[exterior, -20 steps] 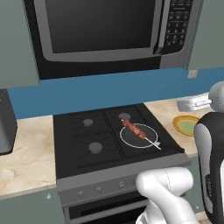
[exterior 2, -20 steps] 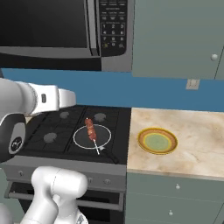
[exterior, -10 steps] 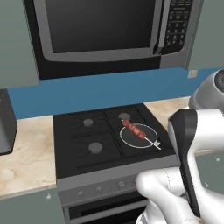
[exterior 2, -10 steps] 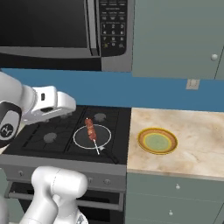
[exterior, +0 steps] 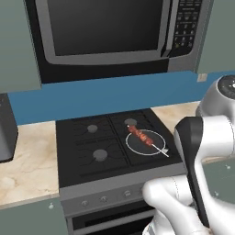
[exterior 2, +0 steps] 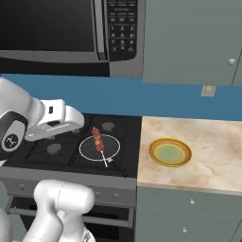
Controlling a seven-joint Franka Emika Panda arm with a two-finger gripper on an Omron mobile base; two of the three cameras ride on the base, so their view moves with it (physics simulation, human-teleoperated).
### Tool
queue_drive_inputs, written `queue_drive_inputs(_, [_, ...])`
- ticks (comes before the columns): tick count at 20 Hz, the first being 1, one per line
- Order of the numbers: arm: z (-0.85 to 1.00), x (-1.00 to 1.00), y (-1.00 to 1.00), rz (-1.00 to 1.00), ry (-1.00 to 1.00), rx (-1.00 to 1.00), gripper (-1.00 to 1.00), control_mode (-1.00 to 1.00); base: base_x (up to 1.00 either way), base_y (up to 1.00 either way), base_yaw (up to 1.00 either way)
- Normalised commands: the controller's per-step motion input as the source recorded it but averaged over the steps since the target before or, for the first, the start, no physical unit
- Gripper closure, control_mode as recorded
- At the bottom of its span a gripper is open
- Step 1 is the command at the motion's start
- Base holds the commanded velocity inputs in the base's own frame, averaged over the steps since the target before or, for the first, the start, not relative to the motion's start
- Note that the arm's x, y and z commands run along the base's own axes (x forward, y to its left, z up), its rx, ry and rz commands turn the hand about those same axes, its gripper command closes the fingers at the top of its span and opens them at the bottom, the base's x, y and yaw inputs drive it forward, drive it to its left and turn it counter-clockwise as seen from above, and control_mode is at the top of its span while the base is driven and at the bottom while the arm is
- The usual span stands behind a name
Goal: Place the cold items (lemon and cucumber) from the fridge in one tupperware on the dining counter. Place the warm items (kebab skewer and hot dog) in the stove area in another tupperware.
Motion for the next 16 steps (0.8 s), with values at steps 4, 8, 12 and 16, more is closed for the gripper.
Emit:
queue_drive_inputs(4, [-0.44, 0.12, 0.09, 0.07, 0.05, 0.01, -1.00, -1.00, 0.00, 0.00, 0.00])
queue_drive_inputs(8, [-0.38, 0.14, 0.01, 0.15, 0.01, 0.04, -1.00, -1.00, 0.00, 0.00, 0.00])
queue_drive_inputs(12, [-0.31, 0.23, 0.06, 0.14, 0.00, 0.05, -1.00, -1.00, 0.00, 0.00, 0.00])
queue_drive_inputs(16, [-0.30, 0.33, 0.22, 0.00, 0.00, 0.00, -1.00, -1.00, 0.00, 0.00, 0.00])
